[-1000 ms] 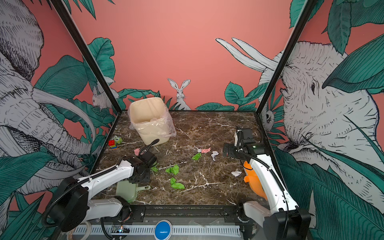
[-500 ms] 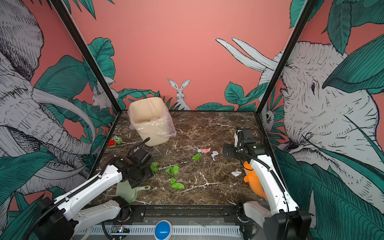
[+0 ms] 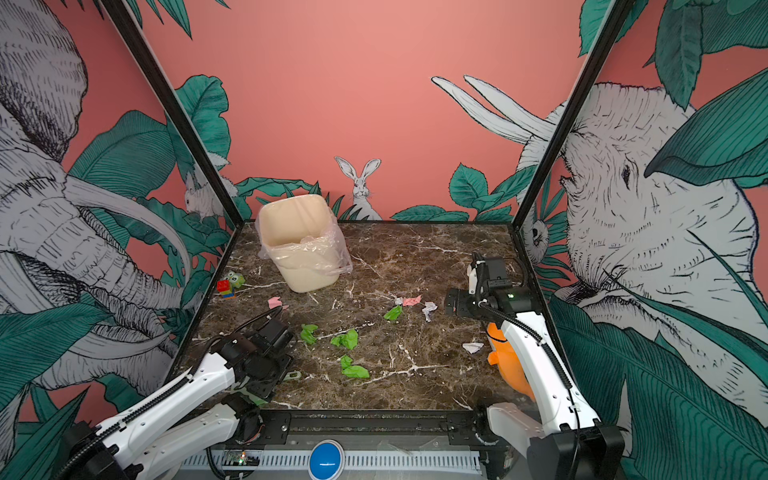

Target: Sweep away the paper scraps from the table

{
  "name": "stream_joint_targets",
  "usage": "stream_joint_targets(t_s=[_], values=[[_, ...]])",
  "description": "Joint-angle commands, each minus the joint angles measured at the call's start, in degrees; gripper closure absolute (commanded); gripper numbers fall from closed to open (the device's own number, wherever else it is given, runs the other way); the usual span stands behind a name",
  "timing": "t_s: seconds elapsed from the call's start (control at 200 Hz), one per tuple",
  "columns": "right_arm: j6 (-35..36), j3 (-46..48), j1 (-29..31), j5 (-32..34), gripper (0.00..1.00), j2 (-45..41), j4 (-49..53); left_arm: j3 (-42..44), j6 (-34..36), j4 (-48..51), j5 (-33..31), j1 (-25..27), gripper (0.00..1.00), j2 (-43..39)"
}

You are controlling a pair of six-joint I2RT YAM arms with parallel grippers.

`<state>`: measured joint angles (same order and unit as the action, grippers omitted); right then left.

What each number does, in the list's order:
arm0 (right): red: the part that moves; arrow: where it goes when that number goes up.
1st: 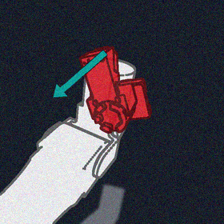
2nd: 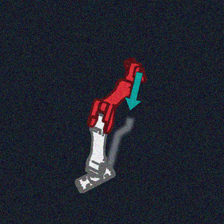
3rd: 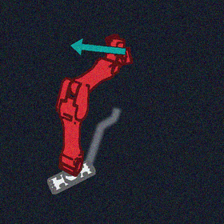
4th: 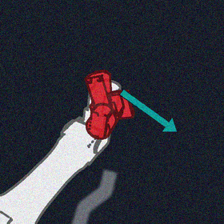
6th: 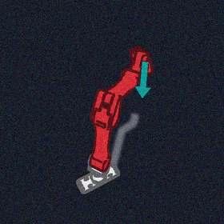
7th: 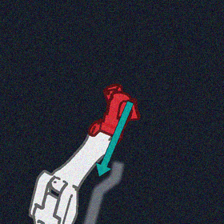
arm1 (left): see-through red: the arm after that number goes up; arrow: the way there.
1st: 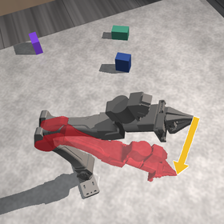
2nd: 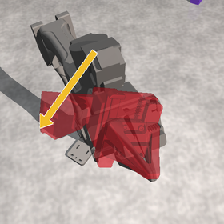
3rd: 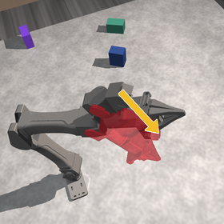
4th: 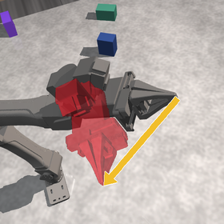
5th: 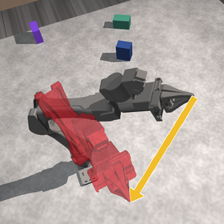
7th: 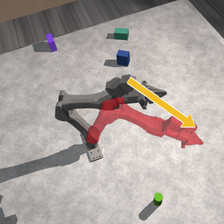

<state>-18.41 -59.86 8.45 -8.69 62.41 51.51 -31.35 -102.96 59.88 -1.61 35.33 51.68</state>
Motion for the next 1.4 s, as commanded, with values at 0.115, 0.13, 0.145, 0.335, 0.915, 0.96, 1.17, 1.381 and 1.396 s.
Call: stream_joint_targets(t_s=[0.115, 0.13, 0.145, 0.335, 0.915, 0.96, 1.17, 1.381, 1.396], values=[[0.09, -1.12, -0.19, 0.07, 0.01, -0.50, -0.55, 2.43, -8.04, -5.42, -3.24, 0.17, 0.30, 2.91], [0.17, -1.20, -0.19, 0.15, 0.01, -0.42, -0.53, 2.59, -8.00, -5.71, -3.15, 0.13, 0.31, 3.41], [0.21, -1.24, -0.19, 0.25, 0.01, -0.37, -0.53, 2.53, -7.99, -6.01, -3.03, 0.13, 0.31, 3.91], [0.74, -1.75, -0.18, 0.60, 0.01, 0.27, -0.44, 1.83, -7.36, -8.80, -4.39, 0.17, 0.34, 8.84], [1.01, -2.15, -0.63, 0.69, 0.01, 0.76, -0.75, 1.78, -5.59, -13.30, -3.66, 0.06, 0.55, 16.08], [1.01, -2.11, -0.57, 0.60, 0.01, 0.69, -0.82, 1.48, -5.38, -12.95, -3.67, 0.00, 0.58, 16.11], [0.91, -1.94, -0.69, 0.43, 0.01, 0.40, -1.23, 0.42, -4.38, -11.73, -3.73, 0.14, 0.69, 15.89], [0.84, -0.93, -0.88, 0.34, 0.01, -0.28, -1.64, -0.28, -3.83, -8.74, -3.78, 0.05, 0.81, 13.59], [0.84, -0.84, -0.89, 0.27, 0.01, -0.32, -1.67, -0.36, -3.76, -8.32, -3.90, 0.02, 0.82, 13.20]])
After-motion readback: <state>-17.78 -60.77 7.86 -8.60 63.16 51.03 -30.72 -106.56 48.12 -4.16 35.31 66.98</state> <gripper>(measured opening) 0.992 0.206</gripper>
